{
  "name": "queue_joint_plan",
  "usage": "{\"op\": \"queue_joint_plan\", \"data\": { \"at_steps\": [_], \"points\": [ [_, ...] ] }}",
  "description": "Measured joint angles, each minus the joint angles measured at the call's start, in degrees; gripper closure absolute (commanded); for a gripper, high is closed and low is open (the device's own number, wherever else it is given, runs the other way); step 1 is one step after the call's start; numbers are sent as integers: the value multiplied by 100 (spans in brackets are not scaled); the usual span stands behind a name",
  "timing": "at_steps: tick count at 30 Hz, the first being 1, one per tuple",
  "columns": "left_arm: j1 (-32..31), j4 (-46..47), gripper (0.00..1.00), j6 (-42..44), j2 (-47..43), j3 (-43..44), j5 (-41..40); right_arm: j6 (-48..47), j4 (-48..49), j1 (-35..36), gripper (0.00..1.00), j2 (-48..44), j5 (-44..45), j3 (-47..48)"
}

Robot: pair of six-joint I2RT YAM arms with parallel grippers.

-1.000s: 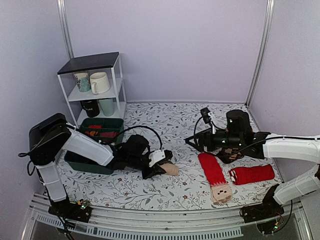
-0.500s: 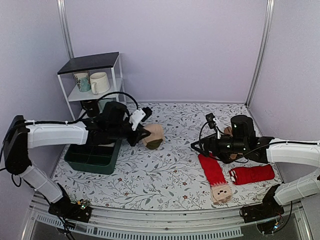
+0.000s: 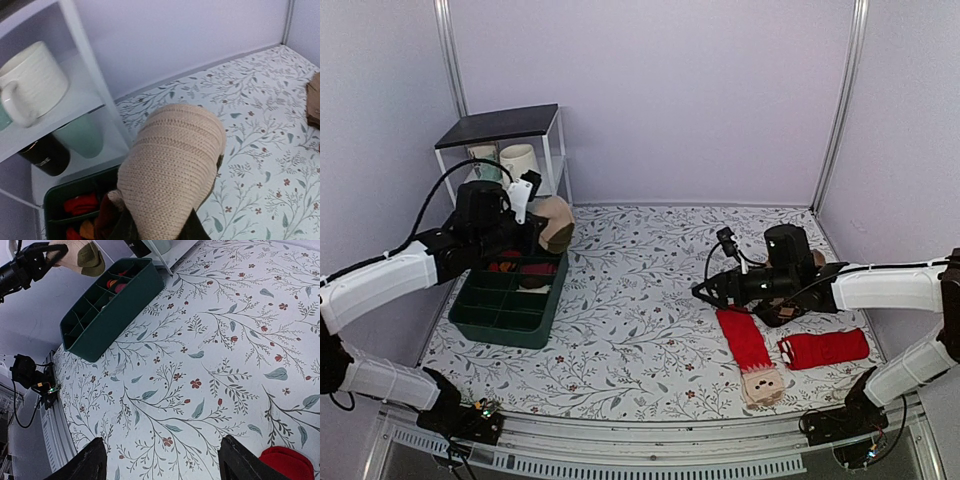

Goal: Roll the socks
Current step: Adjust the storage box at the corner of the board.

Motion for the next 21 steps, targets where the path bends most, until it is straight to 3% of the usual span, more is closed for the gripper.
{"op": "queue_joint_plan", "data": {
  "at_steps": [9,17,21],
  "points": [
    [498,-131,100,-267,-415,-592,-422,-15,20,-13,27,634,-354,385],
    [767,-122,100,302,-455,-693,-313,131,-61,66,29,1119,-424,896],
    [1045,-72,100,459,-734,-933,-295,219,-232,269,30,1641,-422,1596]
  ]
}}
